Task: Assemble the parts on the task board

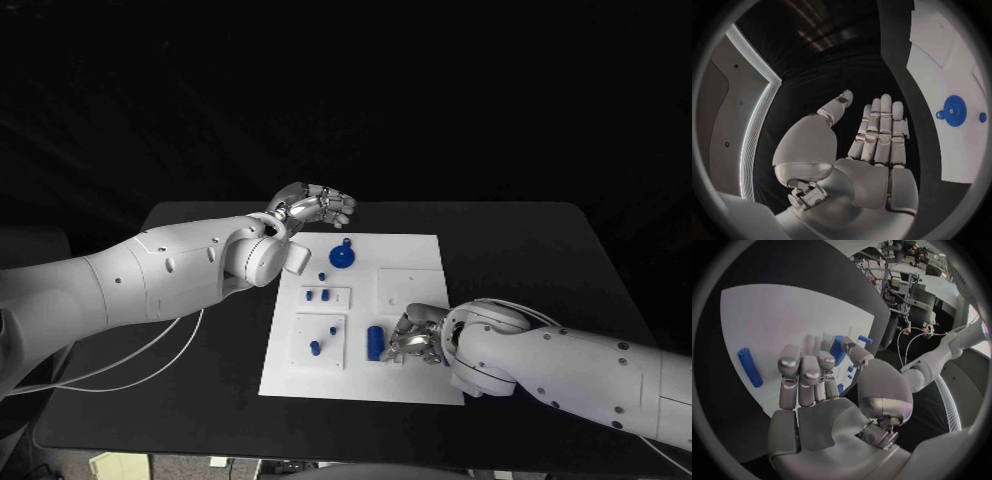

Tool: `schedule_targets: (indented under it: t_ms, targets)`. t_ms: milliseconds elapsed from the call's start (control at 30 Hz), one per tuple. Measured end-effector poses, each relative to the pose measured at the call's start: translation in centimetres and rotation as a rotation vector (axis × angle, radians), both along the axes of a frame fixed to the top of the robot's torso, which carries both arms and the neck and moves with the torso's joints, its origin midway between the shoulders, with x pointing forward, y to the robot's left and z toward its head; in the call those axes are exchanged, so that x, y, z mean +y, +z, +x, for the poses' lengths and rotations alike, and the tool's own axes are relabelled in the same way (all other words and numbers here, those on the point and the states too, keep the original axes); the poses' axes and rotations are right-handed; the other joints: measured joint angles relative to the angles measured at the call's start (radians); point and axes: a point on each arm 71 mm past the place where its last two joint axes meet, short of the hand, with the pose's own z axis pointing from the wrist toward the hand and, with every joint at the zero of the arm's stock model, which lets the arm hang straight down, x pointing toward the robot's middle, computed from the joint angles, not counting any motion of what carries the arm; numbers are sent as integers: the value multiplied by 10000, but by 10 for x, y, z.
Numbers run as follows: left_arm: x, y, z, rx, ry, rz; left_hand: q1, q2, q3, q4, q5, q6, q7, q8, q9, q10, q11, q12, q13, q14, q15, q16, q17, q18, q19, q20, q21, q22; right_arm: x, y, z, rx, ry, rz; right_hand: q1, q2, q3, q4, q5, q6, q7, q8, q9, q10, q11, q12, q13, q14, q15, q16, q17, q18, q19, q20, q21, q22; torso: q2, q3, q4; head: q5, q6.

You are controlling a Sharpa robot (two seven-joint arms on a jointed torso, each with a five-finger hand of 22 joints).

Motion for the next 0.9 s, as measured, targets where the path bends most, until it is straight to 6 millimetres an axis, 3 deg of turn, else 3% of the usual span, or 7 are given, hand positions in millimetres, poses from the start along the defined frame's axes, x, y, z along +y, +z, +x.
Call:
schedule_targets:
  t_ms: [200,300,400,533,600,800,900]
  targets:
    - [0,0,0,5,-4,-1,-20,-20,0,0,0,0,0,0,0,0,0,0,0,0,0,0,8,-1,0,0,0,0,1,-2,1,38,1,-82,-194,195,401,266,-2,99,-3,12,-30,50,-51,-78,-30,1,0,0,40,9,-11,58,39,-1,0,3,-3,-13,-12]
    - [0,0,0,6,-3,0,-20,-20,0,0,0,0,0,0,0,0,0,0,0,0,0,0,8,-2,0,0,0,-1,1,-2,0,105,67,-107,-472,424,776,556,-2,177,2,-63,-93,71,-31,-78,-32,-1,-1,0,69,18,1,71,45,-1,-3,3,-4,-23,-20]
    - [0,0,0,7,-5,-1,-20,-20,0,0,0,0,0,0,0,0,0,0,1,0,0,0,8,-2,0,0,0,-1,2,-2,0,148,97,-115,-640,383,876,506,-2,191,-1,-81,-144,86,-17,-77,-32,-21,-20,1,77,18,1,71,97,-2,-4,1,-6,-31,-21]
    - [0,0,0,9,-12,-4,-20,-20,0,0,0,0,0,0,0,0,0,0,1,0,0,0,16,61,0,0,0,-2,2,-2,1,182,98,-121,-836,202,621,159,318,193,-1,-87,-147,86,-16,-116,-31,-21,-20,1,105,18,1,71,137,-2,-4,1,-6,-35,-20]
    - [1,0,0,10,-6,-1,-20,-20,0,0,0,0,0,0,0,0,0,0,1,0,0,0,17,103,0,0,0,-2,1,-2,1,191,87,-120,-879,-3,415,-47,395,197,-3,-123,-146,86,-16,-116,-21,-21,-20,1,114,19,1,71,137,-2,-3,-1,-4,-35,-19]
    - [2,0,0,14,11,6,-19,-20,0,0,0,0,0,0,0,0,0,0,1,0,0,0,17,103,0,0,0,7,1,-2,1,212,88,-118,-816,-432,95,-421,395,215,4,-157,-146,86,-16,-116,-14,14,-53,1,126,20,1,71,137,-3,-2,-2,1,-21,-38]
    - [2,0,0,15,12,7,-19,-20,0,0,0,0,0,0,0,0,0,0,2,0,0,0,25,102,0,0,0,7,1,-2,1,215,84,-118,-722,-525,72,-498,395,216,3,-158,-146,86,-16,-116,-7,15,-53,-38,126,20,1,71,137,-3,-1,-1,1,-18,-49]
